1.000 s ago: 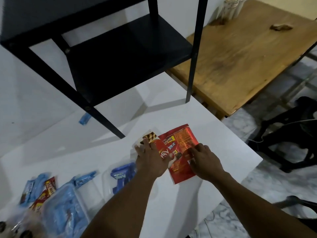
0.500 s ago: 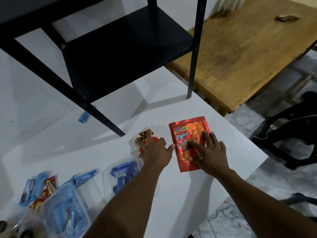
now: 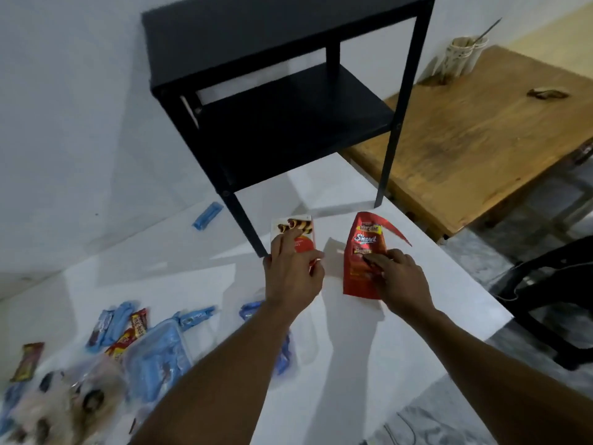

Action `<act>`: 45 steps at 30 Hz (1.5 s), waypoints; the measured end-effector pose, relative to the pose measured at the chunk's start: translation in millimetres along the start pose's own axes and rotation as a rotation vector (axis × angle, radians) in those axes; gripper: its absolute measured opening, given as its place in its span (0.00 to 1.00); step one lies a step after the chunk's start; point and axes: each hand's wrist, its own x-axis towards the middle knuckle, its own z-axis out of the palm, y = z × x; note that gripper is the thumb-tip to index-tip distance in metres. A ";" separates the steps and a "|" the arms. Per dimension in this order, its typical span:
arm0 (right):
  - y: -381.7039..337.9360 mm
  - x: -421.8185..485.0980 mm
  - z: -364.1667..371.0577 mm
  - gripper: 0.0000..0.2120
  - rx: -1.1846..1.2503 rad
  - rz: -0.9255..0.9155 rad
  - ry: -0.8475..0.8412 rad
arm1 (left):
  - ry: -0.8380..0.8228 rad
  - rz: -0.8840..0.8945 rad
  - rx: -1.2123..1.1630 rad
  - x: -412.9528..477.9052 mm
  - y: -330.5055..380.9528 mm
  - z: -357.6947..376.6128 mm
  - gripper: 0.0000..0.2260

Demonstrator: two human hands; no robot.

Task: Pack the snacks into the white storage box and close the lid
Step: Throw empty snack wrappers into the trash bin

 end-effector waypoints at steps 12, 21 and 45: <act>-270.2 -93.6 -5.2 0.19 0.184 -0.459 -0.011 | 0.446 -0.156 0.083 -207.7 -155.7 -200.5 0.14; -534.3 -357.0 123.2 0.18 0.209 -0.967 -0.469 | 0.461 -0.958 0.128 -600.4 -288.9 -307.4 0.18; -588.1 -657.3 693.4 0.06 -0.322 -0.581 -1.478 | 1.048 -2.093 -1.240 -984.0 -524.8 31.6 0.05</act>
